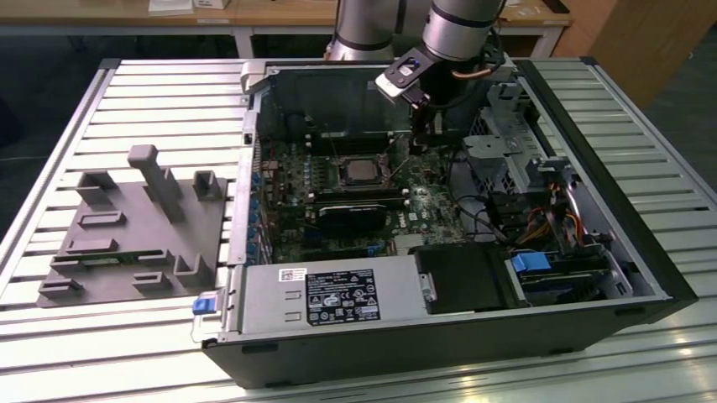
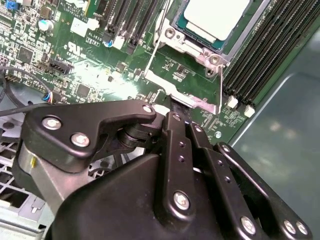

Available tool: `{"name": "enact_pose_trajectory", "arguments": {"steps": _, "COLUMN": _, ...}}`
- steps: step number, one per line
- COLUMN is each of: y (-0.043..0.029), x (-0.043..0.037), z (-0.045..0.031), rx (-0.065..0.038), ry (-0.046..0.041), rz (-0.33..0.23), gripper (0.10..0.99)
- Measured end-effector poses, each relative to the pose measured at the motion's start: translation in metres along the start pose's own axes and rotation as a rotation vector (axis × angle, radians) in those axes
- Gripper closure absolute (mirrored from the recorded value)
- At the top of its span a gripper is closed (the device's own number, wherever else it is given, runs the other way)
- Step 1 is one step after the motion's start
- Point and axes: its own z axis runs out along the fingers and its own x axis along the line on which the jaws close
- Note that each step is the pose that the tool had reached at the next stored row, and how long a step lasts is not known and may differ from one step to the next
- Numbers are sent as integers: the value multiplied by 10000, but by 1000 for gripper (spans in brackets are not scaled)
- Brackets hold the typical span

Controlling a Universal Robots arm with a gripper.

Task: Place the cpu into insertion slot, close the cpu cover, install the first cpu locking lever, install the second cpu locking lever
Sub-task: 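Close the cpu cover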

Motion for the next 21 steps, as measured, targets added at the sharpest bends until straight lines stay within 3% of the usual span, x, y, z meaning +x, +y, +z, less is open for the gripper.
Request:
{"name": "enact_pose_trajectory", "arguments": {"steps": 5, "y": -24, "x": 0, "z": 3, "rx": -2, "ry": 3, "rz": -2, "gripper": 984}}
{"name": "enact_pose_trajectory", "arguments": {"steps": 21, "y": -361, "x": -15, "z": 35, "rx": -53, "ry": 4, "rz": 1, "gripper": 984}}
